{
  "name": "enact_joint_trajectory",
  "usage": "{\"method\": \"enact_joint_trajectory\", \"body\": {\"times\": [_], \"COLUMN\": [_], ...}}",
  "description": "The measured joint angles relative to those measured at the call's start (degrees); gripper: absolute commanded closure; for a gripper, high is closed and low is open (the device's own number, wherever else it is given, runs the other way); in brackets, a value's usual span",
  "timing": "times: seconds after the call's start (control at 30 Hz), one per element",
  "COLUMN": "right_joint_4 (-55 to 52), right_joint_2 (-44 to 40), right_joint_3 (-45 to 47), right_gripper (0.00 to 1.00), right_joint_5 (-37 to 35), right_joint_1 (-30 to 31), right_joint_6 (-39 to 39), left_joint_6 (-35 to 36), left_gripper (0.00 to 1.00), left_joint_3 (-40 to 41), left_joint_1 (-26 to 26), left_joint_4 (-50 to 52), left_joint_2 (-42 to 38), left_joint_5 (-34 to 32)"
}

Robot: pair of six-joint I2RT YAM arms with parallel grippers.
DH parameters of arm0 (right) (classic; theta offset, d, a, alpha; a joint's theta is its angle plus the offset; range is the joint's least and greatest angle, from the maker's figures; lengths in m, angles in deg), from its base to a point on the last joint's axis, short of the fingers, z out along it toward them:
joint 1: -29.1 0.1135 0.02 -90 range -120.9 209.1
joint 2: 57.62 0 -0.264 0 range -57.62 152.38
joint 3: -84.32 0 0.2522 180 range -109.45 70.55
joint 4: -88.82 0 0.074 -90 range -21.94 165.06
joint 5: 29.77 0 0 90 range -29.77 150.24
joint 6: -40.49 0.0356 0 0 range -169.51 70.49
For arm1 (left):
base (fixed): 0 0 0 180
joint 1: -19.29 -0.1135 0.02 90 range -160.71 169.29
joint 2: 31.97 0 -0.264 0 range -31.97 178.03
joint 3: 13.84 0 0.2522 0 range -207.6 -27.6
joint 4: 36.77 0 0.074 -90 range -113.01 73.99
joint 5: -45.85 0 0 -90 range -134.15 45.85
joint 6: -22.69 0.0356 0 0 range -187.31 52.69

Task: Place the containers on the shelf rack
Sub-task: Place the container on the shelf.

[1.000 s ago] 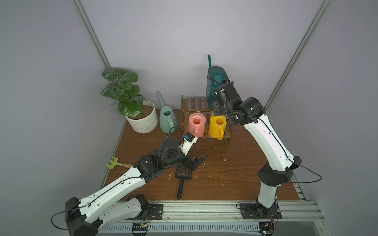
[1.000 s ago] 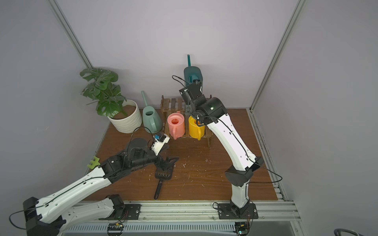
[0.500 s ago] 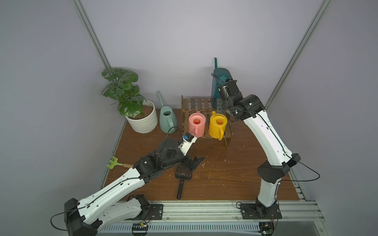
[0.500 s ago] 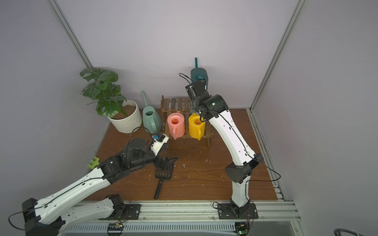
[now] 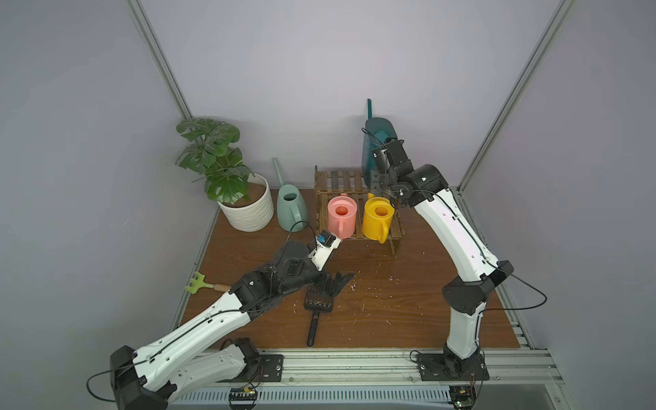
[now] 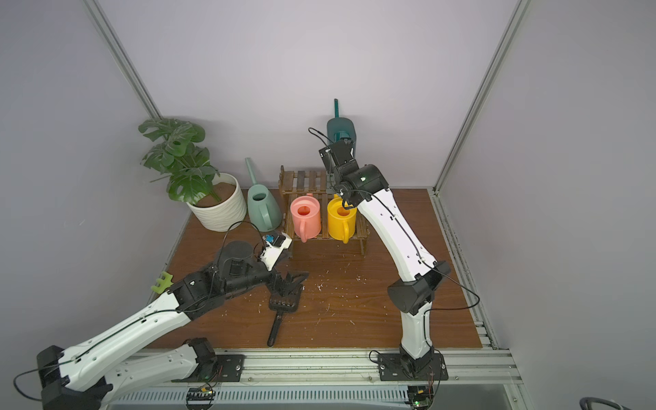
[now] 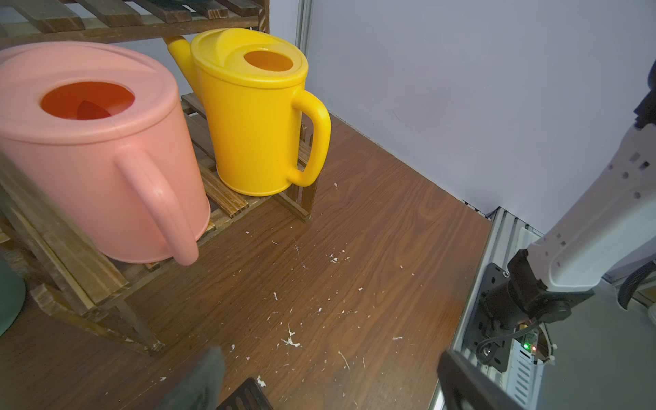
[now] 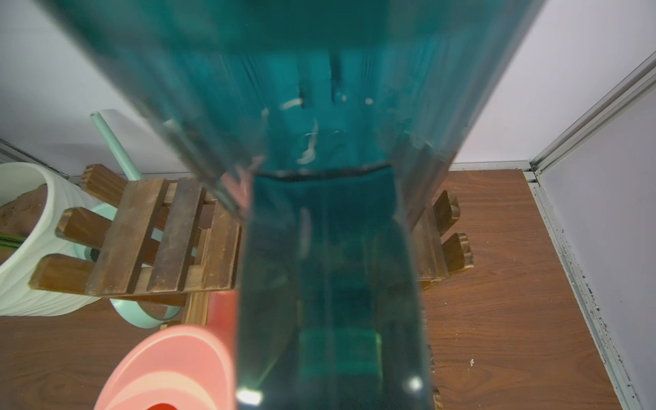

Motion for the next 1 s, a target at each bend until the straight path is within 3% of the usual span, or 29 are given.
{"method": "enact_joint_trajectory", "body": {"times": [0.67, 1.0], "right_joint_4": [5.88, 13.62], "right_joint_2": [-4.92, -21.18], "right_joint_3": [7.13, 26.91], "right_gripper": [0.56, 0.5], "right_joint_5": [1.09, 4.24], "right_joint_1": [0.0, 0.13], "right_joint_6": [-0.2, -1.29], "left_joint_6": [-0.02, -1.9], "left_gripper": [0.03, 0.03], "left_joint_3": [0.0, 1.46], "left_joint_1": [0.0, 0.0], "left_joint_4": [0.0, 0.07], "left_joint_2": [0.74, -5.38], "left_joint_5": [-0.24, -7.93]}}
